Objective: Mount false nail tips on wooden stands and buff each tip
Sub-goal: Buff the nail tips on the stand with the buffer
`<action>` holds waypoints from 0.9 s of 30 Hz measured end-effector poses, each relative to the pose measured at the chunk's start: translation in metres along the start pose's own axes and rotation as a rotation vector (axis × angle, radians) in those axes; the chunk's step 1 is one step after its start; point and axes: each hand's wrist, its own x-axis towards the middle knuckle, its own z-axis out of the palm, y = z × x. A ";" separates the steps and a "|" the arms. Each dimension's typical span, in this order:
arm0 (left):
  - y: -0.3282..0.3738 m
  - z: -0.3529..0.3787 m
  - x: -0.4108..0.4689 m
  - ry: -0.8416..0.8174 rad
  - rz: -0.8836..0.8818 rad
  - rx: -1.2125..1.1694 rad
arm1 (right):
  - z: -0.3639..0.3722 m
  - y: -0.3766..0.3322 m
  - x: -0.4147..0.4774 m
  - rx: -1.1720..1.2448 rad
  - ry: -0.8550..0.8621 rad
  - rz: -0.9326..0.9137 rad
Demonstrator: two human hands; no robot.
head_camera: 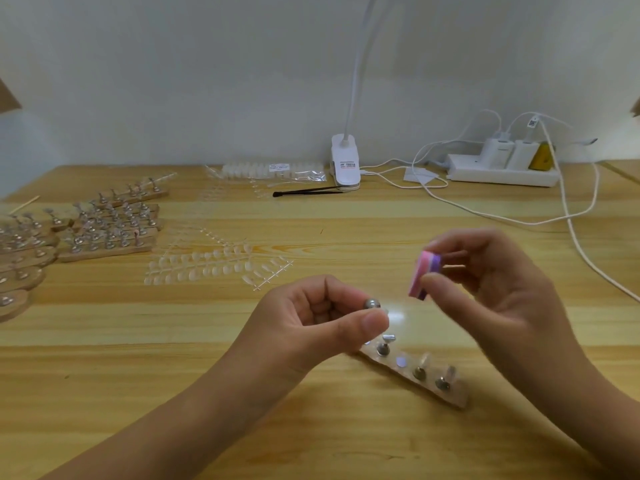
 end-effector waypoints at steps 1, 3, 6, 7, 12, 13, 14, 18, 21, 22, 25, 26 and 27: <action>0.000 0.000 0.000 -0.002 0.001 0.000 | -0.003 -0.003 0.002 0.069 0.032 -0.003; -0.001 -0.001 0.000 0.003 -0.001 0.003 | -0.006 -0.008 0.003 0.192 0.079 -0.026; -0.002 0.000 0.001 0.002 -0.001 -0.007 | -0.001 -0.013 0.000 0.347 0.046 -0.078; -0.003 0.001 0.001 -0.005 0.001 -0.012 | 0.001 -0.013 -0.003 0.378 0.026 -0.090; -0.003 0.003 0.001 -0.047 0.008 -0.041 | 0.013 -0.013 -0.011 0.252 -0.077 -0.127; -0.003 0.003 0.001 -0.057 0.010 -0.050 | 0.013 -0.011 -0.012 0.154 -0.100 -0.149; -0.002 0.002 0.001 -0.067 0.010 -0.057 | 0.011 -0.008 -0.011 0.038 -0.128 -0.180; 0.000 0.001 0.001 -0.037 -0.003 -0.049 | 0.005 -0.002 -0.007 -0.089 -0.109 -0.172; 0.000 0.001 0.000 -0.042 0.008 -0.048 | 0.009 -0.004 -0.009 -0.094 -0.124 -0.260; 0.000 0.000 0.000 -0.042 0.009 -0.045 | 0.009 -0.002 -0.011 -0.136 -0.143 -0.275; -0.001 -0.001 0.001 -0.009 0.013 -0.019 | 0.006 0.001 -0.011 -0.147 -0.121 -0.197; -0.001 -0.001 0.001 -0.005 0.016 -0.022 | 0.006 0.000 -0.010 -0.114 -0.104 -0.197; 0.000 -0.001 0.001 -0.012 0.022 -0.030 | 0.007 -0.001 -0.010 -0.098 -0.099 -0.224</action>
